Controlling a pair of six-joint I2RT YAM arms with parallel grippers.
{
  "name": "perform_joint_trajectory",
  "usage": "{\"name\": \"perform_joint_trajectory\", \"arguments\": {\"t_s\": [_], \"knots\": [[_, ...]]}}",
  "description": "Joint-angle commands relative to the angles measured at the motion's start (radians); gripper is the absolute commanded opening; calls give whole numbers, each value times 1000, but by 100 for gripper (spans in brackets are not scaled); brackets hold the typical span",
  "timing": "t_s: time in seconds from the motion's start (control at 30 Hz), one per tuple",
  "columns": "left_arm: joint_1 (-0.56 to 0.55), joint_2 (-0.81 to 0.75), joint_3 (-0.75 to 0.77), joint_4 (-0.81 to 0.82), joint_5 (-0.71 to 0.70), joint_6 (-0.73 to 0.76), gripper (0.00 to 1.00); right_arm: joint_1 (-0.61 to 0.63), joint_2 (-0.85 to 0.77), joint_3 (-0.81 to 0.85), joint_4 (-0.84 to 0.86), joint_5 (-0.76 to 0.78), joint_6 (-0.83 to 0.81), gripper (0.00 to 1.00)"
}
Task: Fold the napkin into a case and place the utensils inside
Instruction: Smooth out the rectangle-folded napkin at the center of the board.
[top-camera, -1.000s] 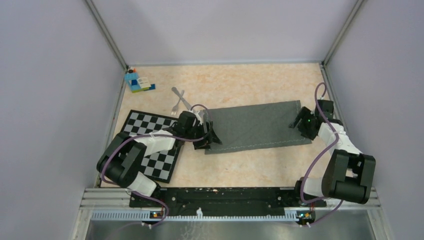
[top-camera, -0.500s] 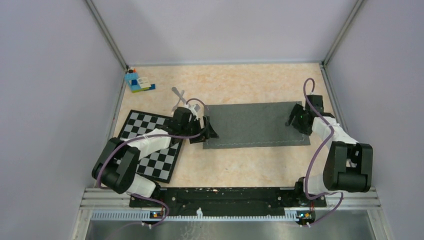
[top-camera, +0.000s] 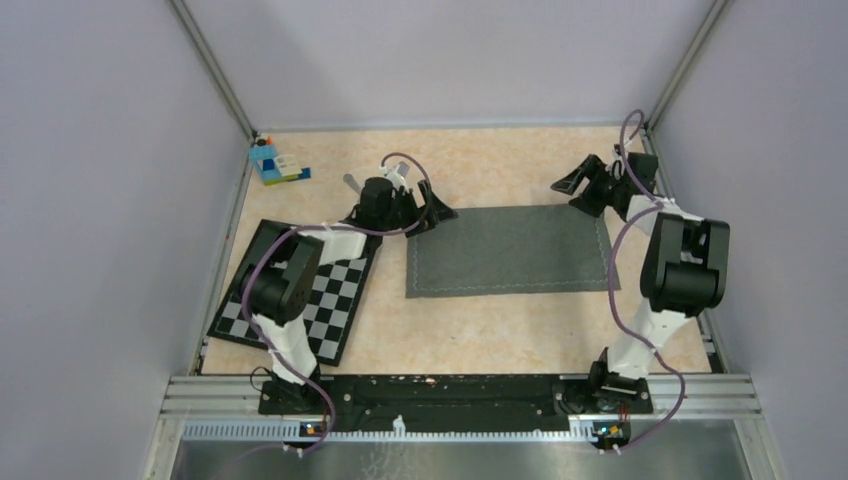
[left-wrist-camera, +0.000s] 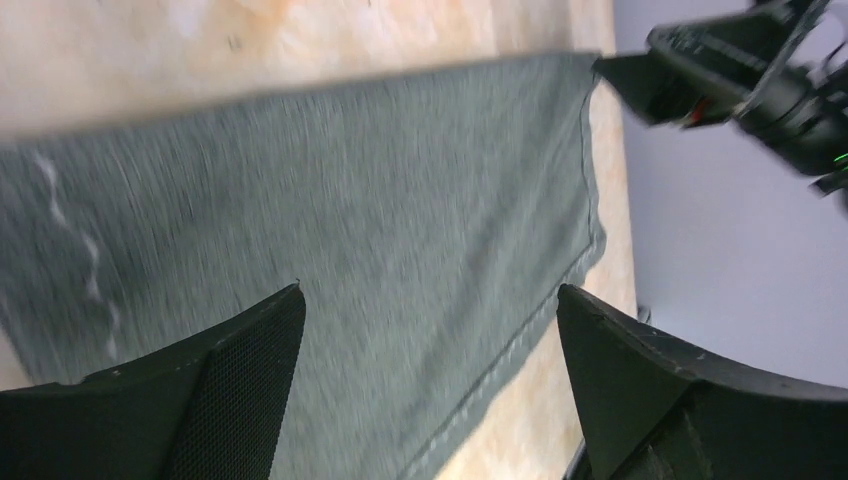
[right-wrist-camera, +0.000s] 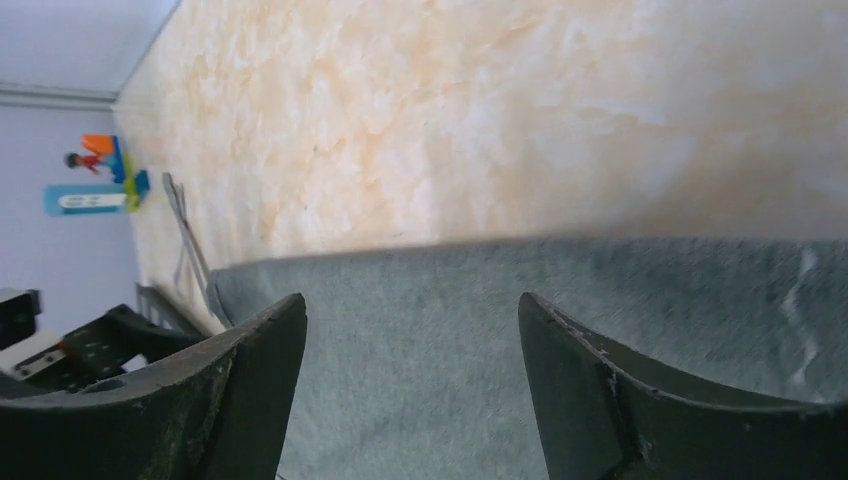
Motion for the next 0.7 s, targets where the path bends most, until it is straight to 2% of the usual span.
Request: {"name": "perform_joint_trajectory", "arguments": {"t_s": [0.0, 0.17, 0.3, 0.4, 0.53, 0.6, 0.67], "knots": [[40, 150, 70, 338, -11, -107, 99, -83, 140, 49, 253, -253, 145, 76], [107, 300, 76, 456, -20, -165, 99, -149, 272, 121, 237, -272, 102, 75], [118, 325, 77, 380, -66, -101, 99, -185, 360, 176, 251, -275, 84, 74], [120, 300, 83, 318, -109, -26, 99, -188, 401, 244, 171, -271, 28, 71], [118, 236, 149, 188, -83, 53, 99, -176, 313, 235, 122, -258, 21, 70], [113, 198, 165, 173, -43, 61, 99, -162, 233, 219, 77, -233, 22, 70], [110, 181, 181, 160, 2, 44, 99, -152, 177, 174, 105, -244, 48, 71]]}}
